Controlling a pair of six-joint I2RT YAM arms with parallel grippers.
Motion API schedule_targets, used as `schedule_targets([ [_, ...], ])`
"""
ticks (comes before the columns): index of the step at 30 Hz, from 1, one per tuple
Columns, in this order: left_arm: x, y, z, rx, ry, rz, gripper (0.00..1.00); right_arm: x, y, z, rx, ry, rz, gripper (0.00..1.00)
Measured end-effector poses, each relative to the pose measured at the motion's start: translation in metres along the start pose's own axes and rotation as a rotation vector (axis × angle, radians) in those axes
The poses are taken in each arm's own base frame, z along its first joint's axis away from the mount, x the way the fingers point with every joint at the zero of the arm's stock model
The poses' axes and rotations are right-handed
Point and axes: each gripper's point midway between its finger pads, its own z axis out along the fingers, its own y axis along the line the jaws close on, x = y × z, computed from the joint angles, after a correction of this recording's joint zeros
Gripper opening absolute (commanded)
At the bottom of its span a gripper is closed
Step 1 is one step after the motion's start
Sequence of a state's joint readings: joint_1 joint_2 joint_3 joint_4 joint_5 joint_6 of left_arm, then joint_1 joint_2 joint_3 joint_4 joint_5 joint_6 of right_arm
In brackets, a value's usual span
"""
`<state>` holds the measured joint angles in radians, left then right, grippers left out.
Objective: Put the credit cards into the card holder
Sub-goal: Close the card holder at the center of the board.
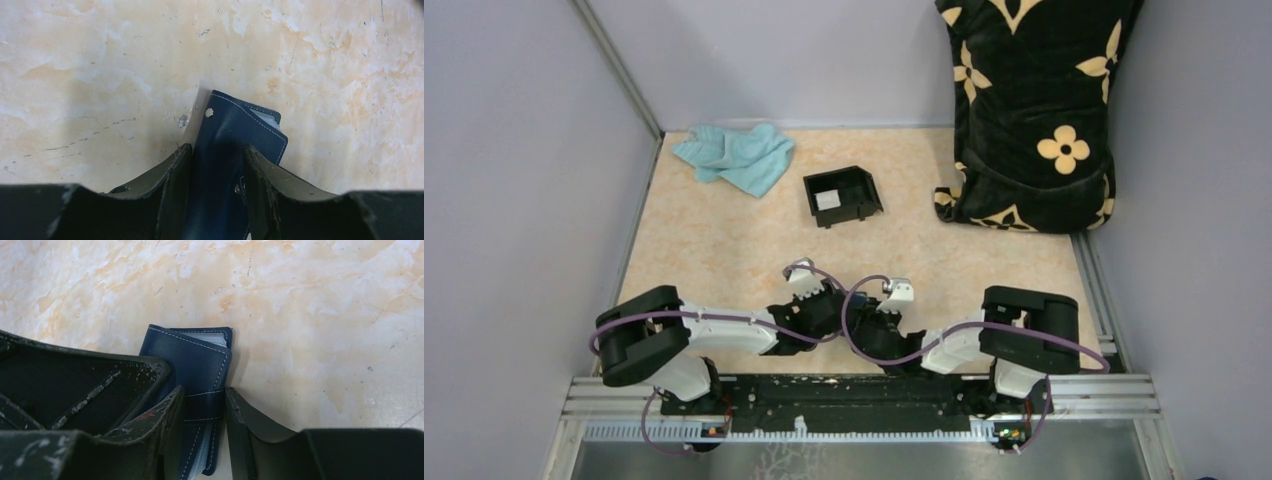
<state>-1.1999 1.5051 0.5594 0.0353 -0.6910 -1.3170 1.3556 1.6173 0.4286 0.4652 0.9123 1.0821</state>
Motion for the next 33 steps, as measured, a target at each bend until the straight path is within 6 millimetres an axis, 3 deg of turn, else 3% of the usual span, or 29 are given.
schedule_targets([
  [7,0.001,-0.003,0.0,0.017,0.007,-0.018,0.49,0.003,0.001,-0.015,-0.02,0.054,-0.056,0.47],
  [23,0.011,-0.017,-0.006,0.09,0.08,-0.13,0.49,0.003,-0.011,-0.035,-0.033,0.157,-0.196,0.49],
  [33,0.011,-0.003,-0.022,0.102,0.123,-0.133,0.51,-0.004,-0.016,-0.036,-0.063,0.21,-0.294,0.48],
])
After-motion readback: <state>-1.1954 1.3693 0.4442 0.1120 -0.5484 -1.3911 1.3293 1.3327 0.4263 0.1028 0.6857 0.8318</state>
